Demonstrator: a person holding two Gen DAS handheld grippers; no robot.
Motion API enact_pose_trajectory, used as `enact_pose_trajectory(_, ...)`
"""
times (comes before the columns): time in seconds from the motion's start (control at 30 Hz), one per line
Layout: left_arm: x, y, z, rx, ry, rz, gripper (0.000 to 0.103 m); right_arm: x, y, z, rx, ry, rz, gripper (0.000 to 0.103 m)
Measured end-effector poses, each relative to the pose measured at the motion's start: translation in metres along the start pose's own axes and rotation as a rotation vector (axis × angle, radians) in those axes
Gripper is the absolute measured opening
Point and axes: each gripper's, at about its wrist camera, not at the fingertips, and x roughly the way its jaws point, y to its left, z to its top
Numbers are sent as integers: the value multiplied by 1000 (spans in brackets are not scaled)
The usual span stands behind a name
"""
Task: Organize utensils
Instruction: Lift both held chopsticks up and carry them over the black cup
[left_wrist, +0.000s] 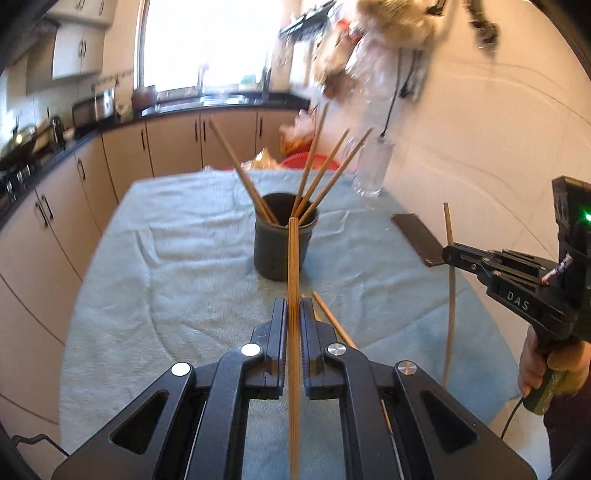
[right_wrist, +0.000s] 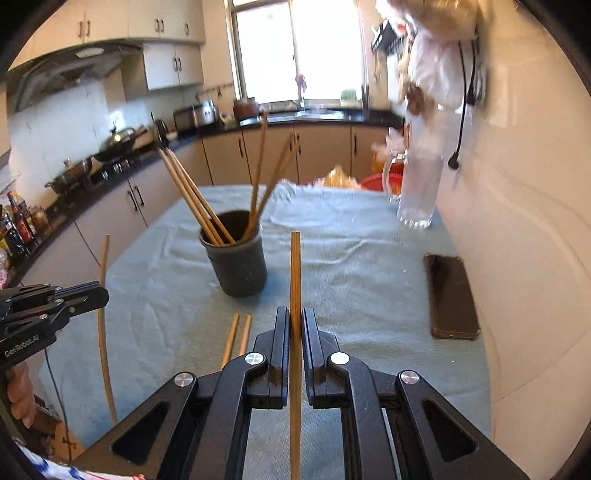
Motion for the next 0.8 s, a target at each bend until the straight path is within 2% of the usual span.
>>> enact_pose_trajectory(0.13, -30, -8, -14, 27, -63, 10, 6, -20, 3, -9, -8, -45, 16, 7)
enact_pose_trajectory(0.37, -64, -9, -25, 20, -108, 2, 6, -47, 8, -18, -6, -98, 30, 7)
enact_pose_trajectory(0.8, -86, -7, -25, -35, -167, -8, 6, -71, 23, -19, -35, -157, 45, 7)
